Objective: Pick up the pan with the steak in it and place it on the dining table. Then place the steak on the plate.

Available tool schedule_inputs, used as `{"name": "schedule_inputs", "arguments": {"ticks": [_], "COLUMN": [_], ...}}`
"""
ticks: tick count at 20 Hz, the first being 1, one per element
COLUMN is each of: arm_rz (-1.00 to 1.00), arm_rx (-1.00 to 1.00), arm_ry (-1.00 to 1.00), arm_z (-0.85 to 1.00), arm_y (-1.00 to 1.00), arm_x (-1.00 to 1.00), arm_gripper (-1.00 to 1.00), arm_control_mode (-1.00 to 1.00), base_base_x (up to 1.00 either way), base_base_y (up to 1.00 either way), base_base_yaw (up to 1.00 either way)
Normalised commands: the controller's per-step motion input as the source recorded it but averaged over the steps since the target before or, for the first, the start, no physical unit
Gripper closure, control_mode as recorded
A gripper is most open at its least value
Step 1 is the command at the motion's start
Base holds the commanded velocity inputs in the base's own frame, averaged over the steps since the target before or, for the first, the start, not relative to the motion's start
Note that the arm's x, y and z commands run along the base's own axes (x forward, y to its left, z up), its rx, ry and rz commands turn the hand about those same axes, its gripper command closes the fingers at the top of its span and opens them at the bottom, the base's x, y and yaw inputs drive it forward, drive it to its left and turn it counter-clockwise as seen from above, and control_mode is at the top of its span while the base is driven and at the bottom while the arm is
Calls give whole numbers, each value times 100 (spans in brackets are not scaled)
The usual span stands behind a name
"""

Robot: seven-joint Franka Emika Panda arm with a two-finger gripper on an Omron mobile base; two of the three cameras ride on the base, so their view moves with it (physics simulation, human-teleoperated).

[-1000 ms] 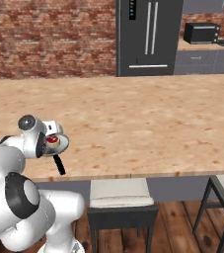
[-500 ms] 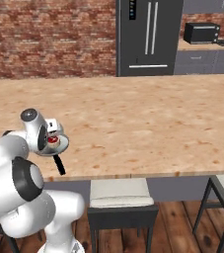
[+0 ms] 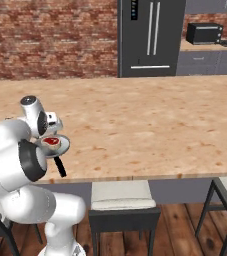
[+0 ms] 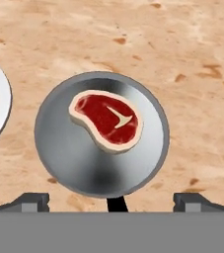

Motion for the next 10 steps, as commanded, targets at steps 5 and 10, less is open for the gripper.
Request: {"name": "schedule_inputs", "arguments": {"ticks": [5,10], "arm_rz": [8,17], "arm_rx": [0,-1], "arm_ry": [4,8], "arm_z": [-18,-11], "arm_y": [0,0], "arm_x": [7,2], "arm_gripper": [-100,-100], "arm_control_mode": [-100,-100], "base_base_x": [0,0], "base_base_y": [0,0], "base_base_yaw": [0,0]}}
